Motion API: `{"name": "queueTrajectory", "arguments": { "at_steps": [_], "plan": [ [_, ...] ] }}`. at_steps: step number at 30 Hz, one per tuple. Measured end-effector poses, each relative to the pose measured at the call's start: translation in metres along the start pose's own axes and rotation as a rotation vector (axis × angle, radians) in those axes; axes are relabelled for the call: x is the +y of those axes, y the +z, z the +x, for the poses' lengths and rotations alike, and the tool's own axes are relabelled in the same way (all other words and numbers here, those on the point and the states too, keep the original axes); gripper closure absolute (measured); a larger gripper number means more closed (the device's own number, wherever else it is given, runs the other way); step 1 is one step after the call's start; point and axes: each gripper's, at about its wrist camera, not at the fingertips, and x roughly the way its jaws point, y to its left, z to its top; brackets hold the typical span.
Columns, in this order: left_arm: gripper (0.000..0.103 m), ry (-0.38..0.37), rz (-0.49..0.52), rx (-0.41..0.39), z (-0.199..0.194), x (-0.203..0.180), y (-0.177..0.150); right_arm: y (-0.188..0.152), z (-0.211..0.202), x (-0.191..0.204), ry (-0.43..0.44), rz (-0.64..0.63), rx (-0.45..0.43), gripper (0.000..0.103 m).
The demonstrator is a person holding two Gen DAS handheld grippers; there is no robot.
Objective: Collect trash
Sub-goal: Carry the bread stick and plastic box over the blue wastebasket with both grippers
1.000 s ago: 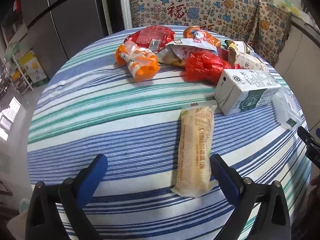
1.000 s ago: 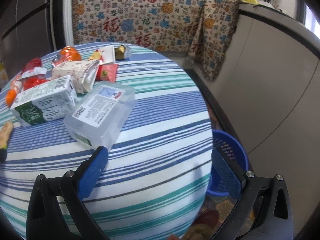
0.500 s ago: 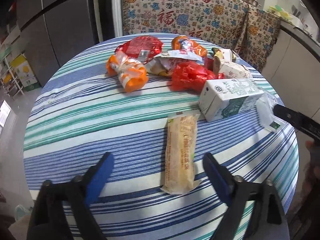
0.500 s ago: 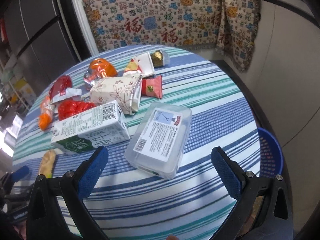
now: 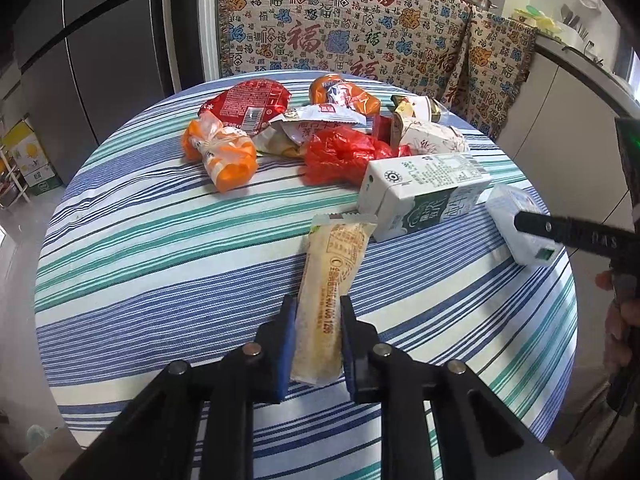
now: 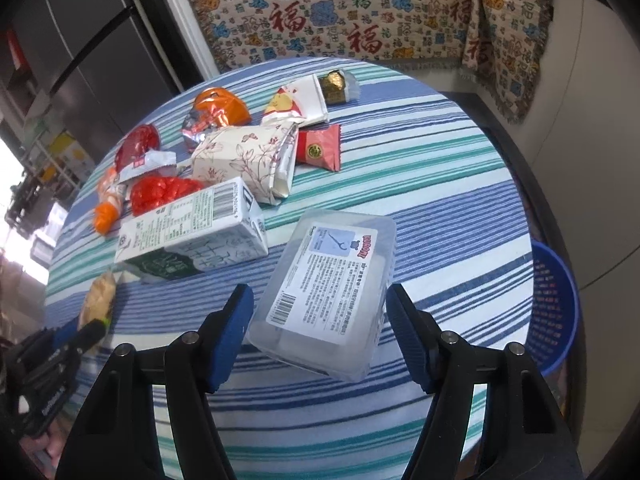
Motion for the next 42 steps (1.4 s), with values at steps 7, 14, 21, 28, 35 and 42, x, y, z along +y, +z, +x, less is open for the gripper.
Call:
{"name": "queueTrajectory", "arguments": {
  "at_steps": [7, 14, 21, 28, 35, 42],
  "plan": [
    [0.082, 0.017, 0.004, 0.024, 0.006, -0.006, -0.006, -0.009, 0.001, -0.005, -0.008, -0.028, 0.087, 0.031],
    [0.082, 0.012, -0.011, 0.025, 0.004, -0.001, -0.006, 0.001, 0.006, -0.009, -0.008, 0.009, 0.121, 0.024],
    [0.083, -0.024, -0.032, -0.008, -0.014, 0.0, -0.006, 0.002, -0.014, -0.01, 0.027, 0.003, 0.068, 0.036],
    [0.083, -0.103, 0.014, -0.054, -0.04, -0.039, 0.006, 0.001, -0.049, -0.02, 0.07, 0.002, -0.012, 0.036],
    [0.083, -0.186, 0.094, -0.048, -0.038, -0.107, 0.027, 0.013, -0.081, -0.07, 0.08, 0.071, -0.083, 0.036],
    [0.083, -0.311, 0.209, -0.022, -0.017, -0.218, 0.058, 0.02, -0.103, -0.166, -0.012, 0.183, -0.138, 0.036]
  ]
}}
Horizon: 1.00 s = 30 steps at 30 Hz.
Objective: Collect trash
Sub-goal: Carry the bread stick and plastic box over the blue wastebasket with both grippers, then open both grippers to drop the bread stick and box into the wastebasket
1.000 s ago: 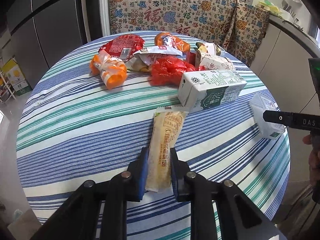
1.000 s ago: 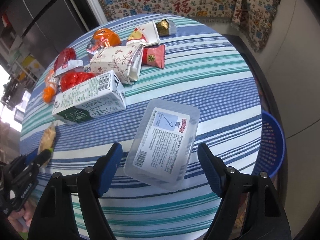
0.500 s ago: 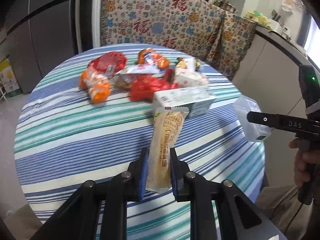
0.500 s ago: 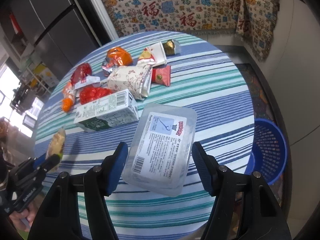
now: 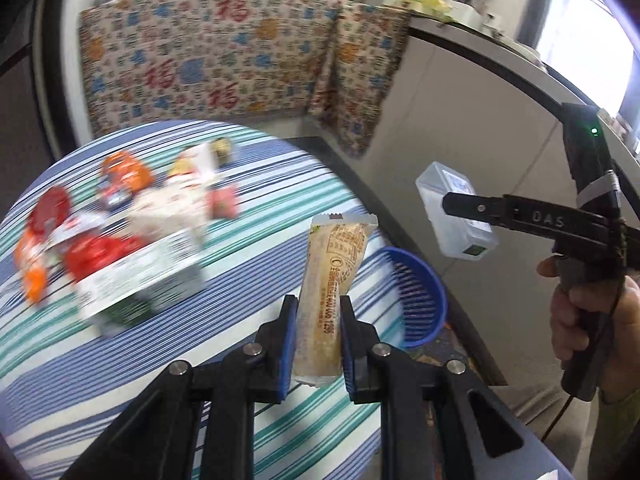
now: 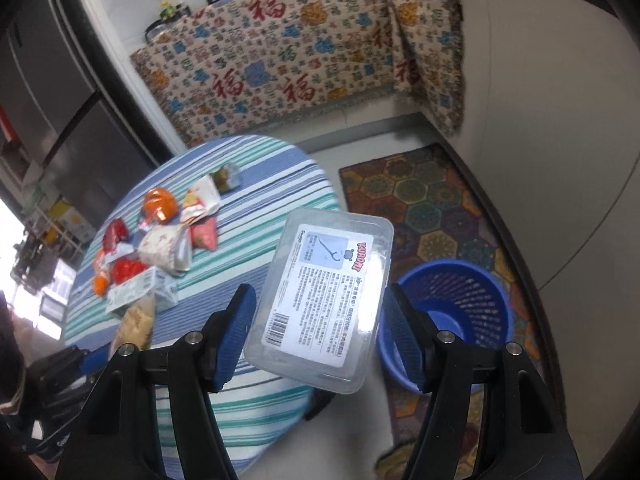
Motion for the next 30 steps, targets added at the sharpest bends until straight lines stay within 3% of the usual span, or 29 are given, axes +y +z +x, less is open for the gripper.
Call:
{"name": "queueTrajectory", "arguments": {
  "at_steps": [9, 14, 21, 30],
  "plan": [
    [0.083, -0.13, 0.044, 0.095, 0.111, -0.098, 0.045, 0.012, 0.011, -0.119, -0.063, 0.148, -0.002, 0.035],
    [0.083, -0.14, 0.057, 0.159, 0.174, -0.126, 0.049, 0.007, 0.034, -0.162, -0.071, 0.2, 0.01, 0.035],
    [0.083, -0.129, 0.067, 0.191, 0.225, -0.146, 0.049, 0.011, 0.046, -0.187, -0.038, 0.228, 0.007, 0.035],
    [0.081, -0.124, 0.085, 0.205, 0.248, -0.161, 0.044, 0.012, 0.062, -0.204, -0.025, 0.298, -0.003, 0.033]
  ]
}}
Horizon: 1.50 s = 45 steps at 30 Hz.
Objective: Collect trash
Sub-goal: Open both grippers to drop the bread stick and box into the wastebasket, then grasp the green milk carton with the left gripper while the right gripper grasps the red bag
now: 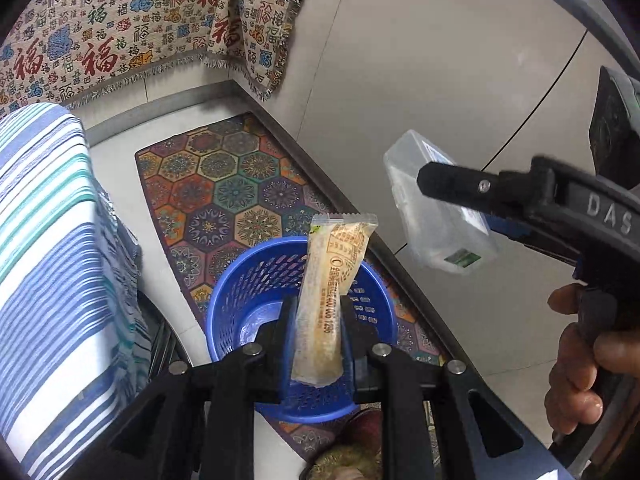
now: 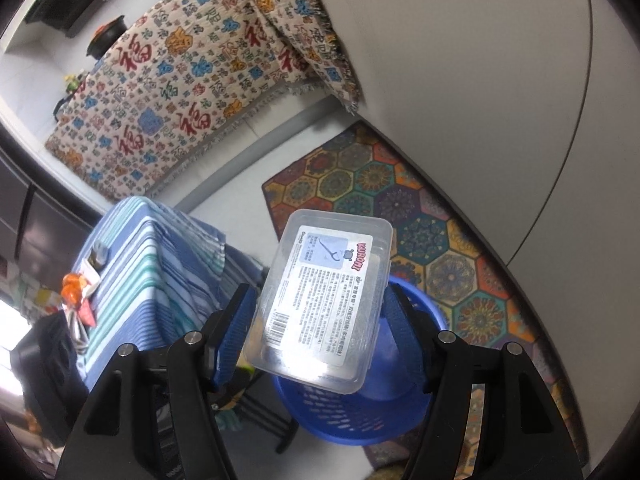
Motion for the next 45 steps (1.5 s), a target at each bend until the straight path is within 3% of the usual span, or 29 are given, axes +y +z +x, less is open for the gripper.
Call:
{"name": "queueTrajectory", "arguments": {
  "at_steps": [2, 3, 4, 9, 16, 21, 25, 32, 37, 41, 45],
  "plan": [
    [0.07, 0.005, 0.006, 0.005, 0.01, -0.001, -0.002, 0.001, 0.001, -0.004, 0.007, 0.017, -0.011, 0.028],
    [0.051, 0.012, 0.005, 0.012, 0.017, -0.001, -0.001, 0.002, 0.002, -0.006, 0.01, 0.023, -0.013, 0.023],
    [0.04, 0.02, 0.0, 0.011, 0.023, 0.001, -0.001, 0.003, 0.0, -0.008, 0.009, 0.033, -0.02, 0.024],
    [0.04, 0.037, -0.022, -0.001, 0.028, 0.002, 0.001, 0.005, -0.019, -0.012, -0.035, 0.046, -0.1, 0.021],
    [0.04, 0.011, -0.013, -0.121, -0.049, 0.001, -0.02, 0.004, -0.047, 0.015, -0.126, -0.07, -0.217, 0.011],
    [0.04, 0.028, -0.003, -0.17, -0.117, 0.015, -0.066, -0.007, -0.067, 0.052, -0.118, -0.17, -0.278, 0.007],
    [0.039, 0.092, -0.004, -0.172, -0.159, 0.045, -0.114, -0.026, -0.078, 0.095, -0.05, -0.242, -0.309, 0.006],
    [0.039, 0.249, -0.071, -0.151, -0.209, 0.124, -0.184, -0.085, -0.055, 0.201, 0.072, -0.462, -0.199, 0.006],
    [0.039, 0.298, -0.164, -0.161, -0.238, 0.179, -0.214, -0.143, -0.025, 0.257, 0.12, -0.588, -0.06, 0.006],
    [0.039, 0.314, -0.201, -0.176, -0.252, 0.212, -0.226, -0.181, 0.001, 0.285, 0.1, -0.679, 0.019, 0.006],
    [0.039, 0.33, -0.165, -0.177, -0.256, 0.23, -0.223, -0.202, 0.023, 0.295, 0.056, -0.722, 0.064, 0.007]
  ]
}}
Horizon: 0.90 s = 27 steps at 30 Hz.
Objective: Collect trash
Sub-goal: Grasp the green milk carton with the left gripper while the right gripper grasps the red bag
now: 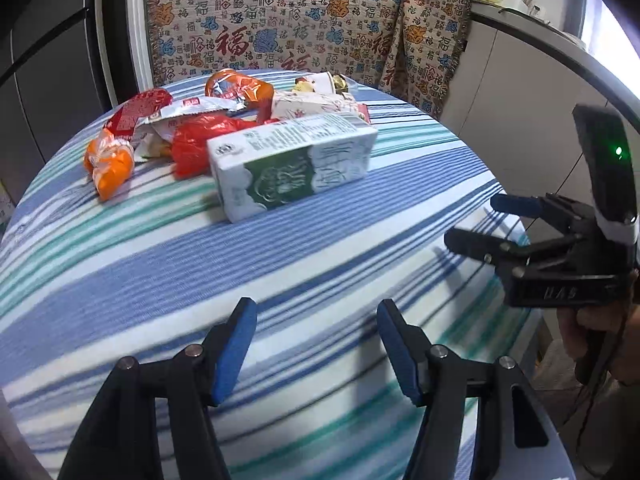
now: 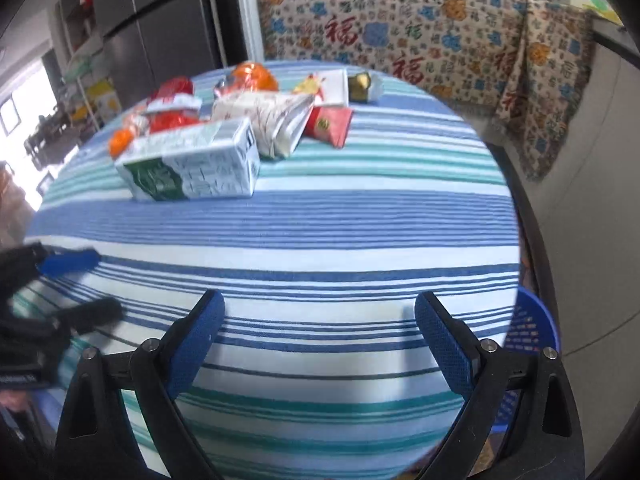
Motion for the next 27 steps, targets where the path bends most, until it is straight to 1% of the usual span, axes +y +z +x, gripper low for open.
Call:
{"name": "queueTrajectory", "arguments": {
  "at_steps": [1, 4, 5, 6, 8, 9, 14, 15, 16, 17, 18, 20, 23, 25, 27],
  "plan": [
    [0.038, 0.006, 0.016, -0.004, 0.002, 0.003, 0.002, -0.001, 0.006, 0.0, -0.003, 0.0, 0.012, 0.005],
    [0.037, 0.027, 0.08, -0.017, 0.007, 0.012, 0.004, 0.002, 0.01, 0.0, -0.011, -0.001, -0.003, 0.005],
    [0.036, 0.019, 0.095, -0.01, 0.009, 0.014, 0.007, 0.002, 0.01, -0.001, -0.013, 0.0, -0.005, 0.005],
    [0.032, -0.003, 0.103, -0.003, 0.011, 0.017, 0.011, 0.002, 0.011, -0.002, -0.014, -0.002, -0.008, 0.003],
    [0.029, -0.004, 0.143, 0.005, 0.018, 0.021, 0.017, 0.004, 0.015, -0.002, -0.016, -0.007, -0.009, 0.001],
    [0.025, -0.015, 0.156, 0.011, 0.021, 0.024, 0.019, 0.004, 0.016, -0.003, -0.014, -0.009, -0.011, 0.0],
    [0.016, -0.051, 0.21, 0.023, 0.028, 0.033, 0.026, 0.006, 0.016, -0.005, -0.012, -0.018, -0.023, 0.0],
    [0.011, -0.05, 0.213, 0.026, 0.029, 0.035, 0.026, 0.005, 0.016, -0.005, -0.012, -0.018, -0.025, 0.0],
    [0.002, -0.038, 0.208, 0.035, 0.032, 0.036, 0.027, 0.005, 0.015, -0.005, -0.012, -0.018, -0.026, 0.0],
    [0.0, -0.029, 0.202, 0.052, 0.034, 0.039, 0.028, 0.005, 0.015, -0.005, -0.013, -0.018, -0.027, 0.0],
    [0.0, -0.039, 0.202, 0.062, 0.036, 0.042, 0.031, 0.005, 0.015, -0.005, -0.013, -0.018, -0.027, 0.0],
    [0.0, -0.035, 0.217, 0.06, 0.04, 0.048, 0.037, 0.005, 0.015, -0.005, -0.015, -0.018, -0.026, 0.0],
    [0.0, -0.027, 0.191, 0.044, 0.05, 0.065, 0.054, 0.005, 0.015, -0.005, -0.014, -0.017, -0.029, 0.0],
    [0.0, -0.059, 0.183, 0.024, 0.053, 0.073, 0.062, 0.005, 0.016, -0.005, -0.015, -0.017, -0.031, 0.0],
    [0.0, -0.088, 0.207, -0.003, 0.053, 0.073, 0.071, 0.006, 0.016, -0.005, -0.015, -0.017, -0.032, 0.0]
  ]
}}
